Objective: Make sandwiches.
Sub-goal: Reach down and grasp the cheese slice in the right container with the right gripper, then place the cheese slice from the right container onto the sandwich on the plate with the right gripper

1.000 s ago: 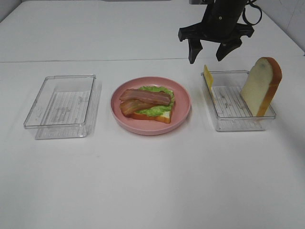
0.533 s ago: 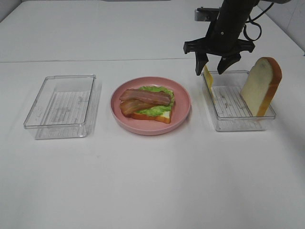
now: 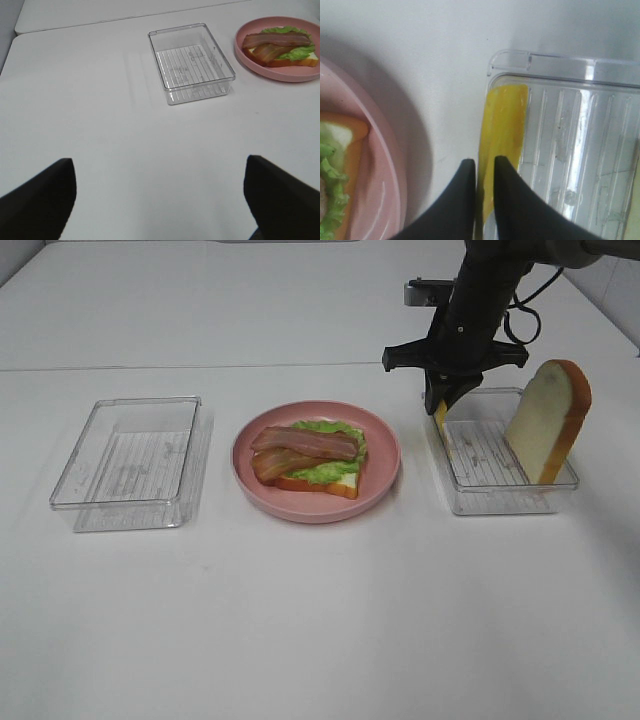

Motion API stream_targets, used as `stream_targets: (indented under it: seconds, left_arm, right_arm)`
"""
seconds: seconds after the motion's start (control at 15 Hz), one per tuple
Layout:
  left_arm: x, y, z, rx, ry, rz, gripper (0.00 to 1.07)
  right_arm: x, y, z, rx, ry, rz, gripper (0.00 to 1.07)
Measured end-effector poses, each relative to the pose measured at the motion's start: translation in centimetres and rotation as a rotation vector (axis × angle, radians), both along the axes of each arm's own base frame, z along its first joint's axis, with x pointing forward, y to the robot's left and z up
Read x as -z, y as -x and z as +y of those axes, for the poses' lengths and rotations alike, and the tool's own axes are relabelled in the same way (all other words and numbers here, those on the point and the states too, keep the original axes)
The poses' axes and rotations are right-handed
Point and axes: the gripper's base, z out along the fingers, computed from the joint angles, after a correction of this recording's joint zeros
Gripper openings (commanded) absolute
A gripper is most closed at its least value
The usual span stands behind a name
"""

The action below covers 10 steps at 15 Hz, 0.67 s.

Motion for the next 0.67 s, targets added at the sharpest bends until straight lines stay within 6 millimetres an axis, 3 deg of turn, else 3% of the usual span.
stream_targets:
  seconds: [0.33, 0.67]
  left_arm:
    - [0.0, 0.0, 0.0, 0.0, 0.0, 0.0, 0.86]
    - [0.0, 0.0, 0.0, 0.0, 0.0, 0.0, 0.86]
  right_arm:
    - [-0.8, 0.2, -0.1, 0.0, 0.0, 0.0, 0.0]
    - [-6.7, 1.5, 0.4, 0.006, -0.105, -0.064, 0.0]
